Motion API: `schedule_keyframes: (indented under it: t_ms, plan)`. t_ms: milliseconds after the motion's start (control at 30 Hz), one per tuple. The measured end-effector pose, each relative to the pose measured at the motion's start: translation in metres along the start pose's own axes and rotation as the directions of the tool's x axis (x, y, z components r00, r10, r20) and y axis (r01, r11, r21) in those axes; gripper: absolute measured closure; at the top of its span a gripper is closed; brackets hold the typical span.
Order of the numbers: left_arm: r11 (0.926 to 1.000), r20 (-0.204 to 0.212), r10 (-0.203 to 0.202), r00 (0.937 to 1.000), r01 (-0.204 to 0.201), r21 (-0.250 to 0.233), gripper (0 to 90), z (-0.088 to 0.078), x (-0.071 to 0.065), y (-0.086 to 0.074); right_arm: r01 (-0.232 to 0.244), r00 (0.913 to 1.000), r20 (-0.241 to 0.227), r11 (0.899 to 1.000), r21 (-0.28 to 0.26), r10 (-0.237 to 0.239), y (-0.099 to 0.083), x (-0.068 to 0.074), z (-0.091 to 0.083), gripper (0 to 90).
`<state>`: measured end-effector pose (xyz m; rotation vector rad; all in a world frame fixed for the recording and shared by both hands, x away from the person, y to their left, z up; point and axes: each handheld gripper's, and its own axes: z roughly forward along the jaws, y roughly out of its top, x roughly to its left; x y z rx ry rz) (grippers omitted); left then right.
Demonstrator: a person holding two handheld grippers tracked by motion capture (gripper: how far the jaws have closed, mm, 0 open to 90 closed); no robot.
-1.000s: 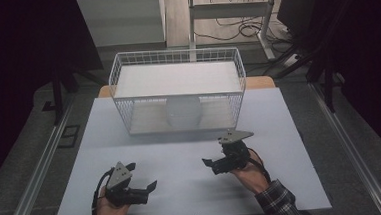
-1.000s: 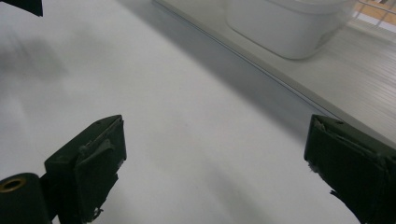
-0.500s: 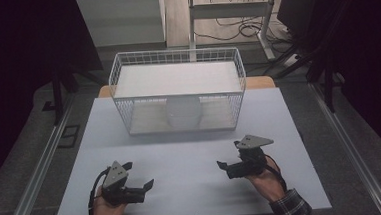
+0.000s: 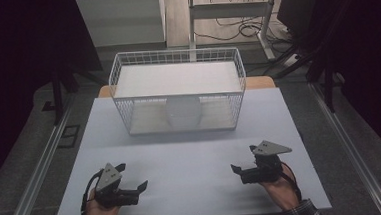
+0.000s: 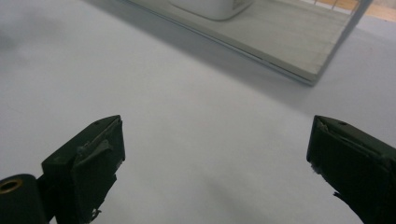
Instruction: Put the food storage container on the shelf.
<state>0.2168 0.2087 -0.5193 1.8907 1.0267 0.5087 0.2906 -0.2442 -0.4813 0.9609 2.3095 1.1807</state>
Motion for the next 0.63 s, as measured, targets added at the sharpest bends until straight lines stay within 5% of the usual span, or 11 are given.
schedule_keyframes:
  t_ms: [633]
  plan:
    - [0.9969,0.011,0.002,0.9999,-0.003,0.079,0.1,0.005,0.004,-0.008,-0.026,0.9996,-0.008,0.99,0.139,0.027,-0.034,0.002,-0.001,0.0]
